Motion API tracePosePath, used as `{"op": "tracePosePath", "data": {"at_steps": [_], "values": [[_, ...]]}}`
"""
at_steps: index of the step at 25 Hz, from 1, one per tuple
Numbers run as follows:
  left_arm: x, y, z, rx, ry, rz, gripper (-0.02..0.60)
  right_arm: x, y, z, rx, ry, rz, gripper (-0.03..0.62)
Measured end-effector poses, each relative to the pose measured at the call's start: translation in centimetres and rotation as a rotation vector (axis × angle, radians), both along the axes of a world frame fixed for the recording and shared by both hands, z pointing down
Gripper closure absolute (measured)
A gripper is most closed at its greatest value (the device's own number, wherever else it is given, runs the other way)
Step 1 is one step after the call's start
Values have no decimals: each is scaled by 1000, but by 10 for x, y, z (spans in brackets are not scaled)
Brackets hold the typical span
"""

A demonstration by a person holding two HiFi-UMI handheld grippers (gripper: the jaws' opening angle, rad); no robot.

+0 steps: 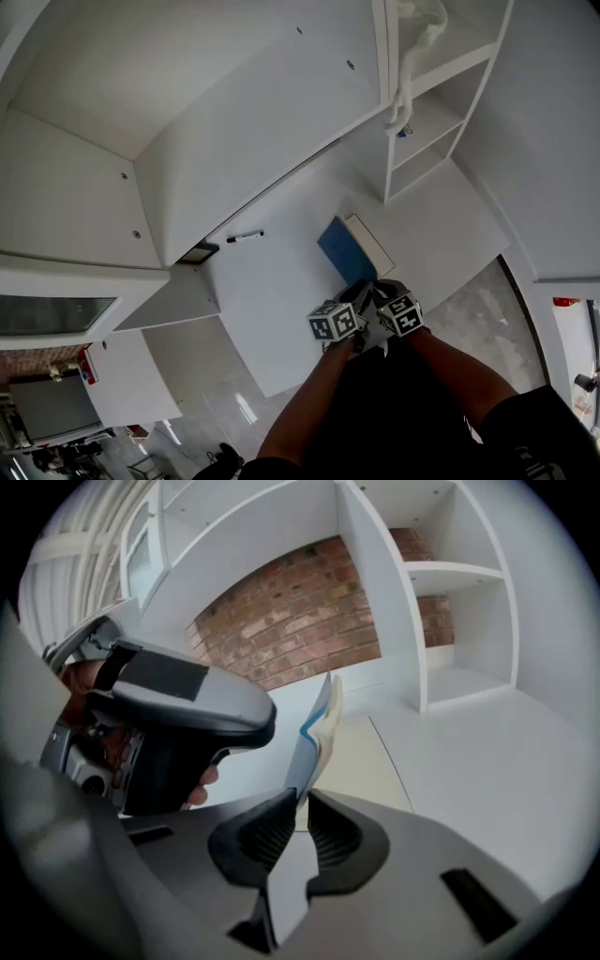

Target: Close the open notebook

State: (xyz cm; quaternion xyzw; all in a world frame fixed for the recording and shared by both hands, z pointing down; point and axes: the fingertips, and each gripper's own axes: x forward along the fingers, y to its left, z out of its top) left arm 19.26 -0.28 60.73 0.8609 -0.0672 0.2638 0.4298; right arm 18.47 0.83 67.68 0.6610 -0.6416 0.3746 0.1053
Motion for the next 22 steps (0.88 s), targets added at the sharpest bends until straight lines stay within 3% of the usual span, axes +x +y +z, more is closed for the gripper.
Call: {"op": "tracePosePath", "data": {"at_steps": [13, 18, 22], "values": [[-6, -9, 50, 3, -168, 8, 517, 28, 8, 42, -114, -162, 146, 519], [-3, -5, 62, 5, -197, 43, 517, 44, 20, 52, -170, -212, 270, 500], [-4, 0, 73, 8, -229, 68, 517, 65, 38, 56, -206, -215, 372, 540]]}}
